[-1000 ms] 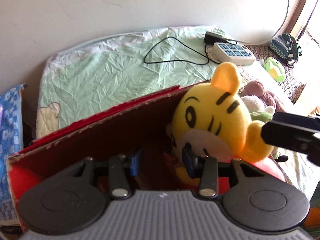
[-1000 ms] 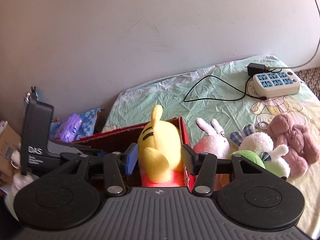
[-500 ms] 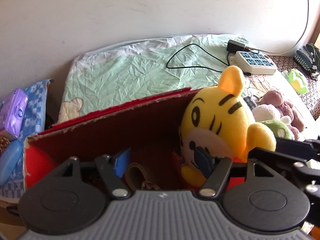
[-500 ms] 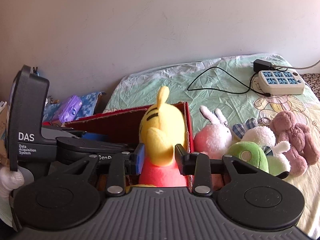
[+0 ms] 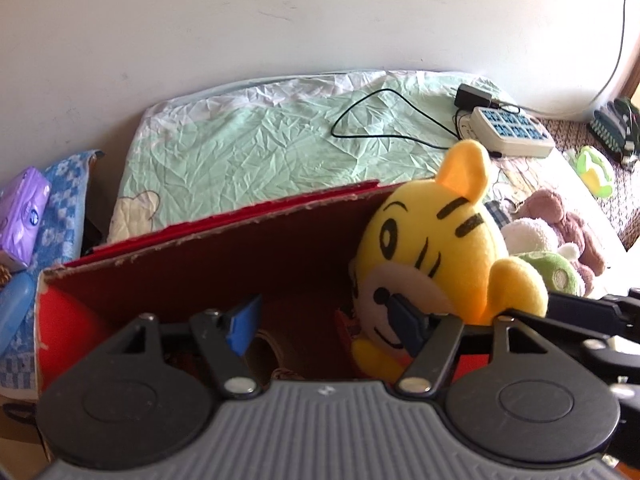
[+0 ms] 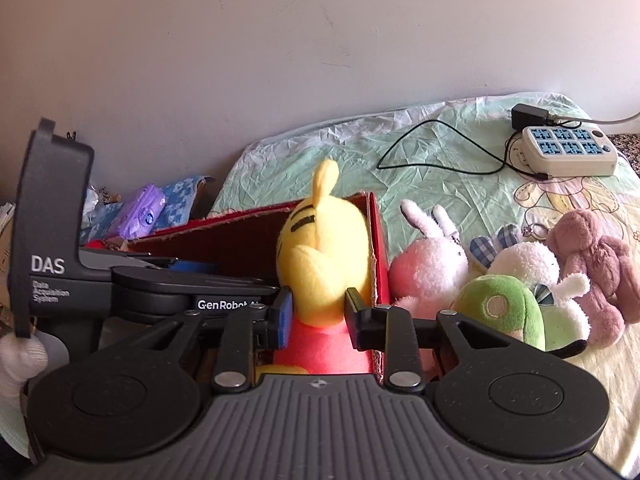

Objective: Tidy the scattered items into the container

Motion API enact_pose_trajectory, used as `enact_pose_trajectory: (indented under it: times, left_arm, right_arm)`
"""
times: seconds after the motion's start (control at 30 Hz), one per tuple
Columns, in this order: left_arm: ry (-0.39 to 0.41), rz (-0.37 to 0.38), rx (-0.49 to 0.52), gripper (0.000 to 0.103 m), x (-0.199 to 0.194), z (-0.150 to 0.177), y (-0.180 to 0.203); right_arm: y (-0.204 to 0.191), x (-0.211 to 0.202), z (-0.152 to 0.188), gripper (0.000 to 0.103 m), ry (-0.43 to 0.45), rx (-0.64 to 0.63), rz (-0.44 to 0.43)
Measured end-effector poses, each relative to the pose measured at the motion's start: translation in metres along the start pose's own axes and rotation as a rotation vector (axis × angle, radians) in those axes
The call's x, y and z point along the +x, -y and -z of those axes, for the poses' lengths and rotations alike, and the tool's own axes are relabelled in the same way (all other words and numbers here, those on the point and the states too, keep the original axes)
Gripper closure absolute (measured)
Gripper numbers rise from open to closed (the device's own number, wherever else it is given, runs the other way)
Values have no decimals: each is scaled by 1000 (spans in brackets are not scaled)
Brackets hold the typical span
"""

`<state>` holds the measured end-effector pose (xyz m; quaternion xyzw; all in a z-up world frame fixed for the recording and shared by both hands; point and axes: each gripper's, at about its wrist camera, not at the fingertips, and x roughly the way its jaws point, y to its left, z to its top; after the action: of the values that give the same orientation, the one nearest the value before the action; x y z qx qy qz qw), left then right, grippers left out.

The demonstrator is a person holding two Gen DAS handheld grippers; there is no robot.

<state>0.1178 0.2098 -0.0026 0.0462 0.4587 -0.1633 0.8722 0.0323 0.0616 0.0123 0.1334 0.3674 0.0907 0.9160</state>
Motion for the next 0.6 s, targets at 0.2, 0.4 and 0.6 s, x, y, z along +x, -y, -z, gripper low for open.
enact_pose_trajectory:
  times: [0.2, 0.4, 0.6]
  left_arm:
    - [70, 3, -72, 11, -24, 5, -15]
    - [148, -43, -95, 11, -58, 22, -13]
    - [244, -69, -90, 11, -97, 39, 13]
  right_arm:
    - [1, -25, -2, 64, 68, -7, -6]
    - [9, -33, 6, 65, 63, -21, -36]
    - [25, -40, 10, 65, 65, -50, -106]
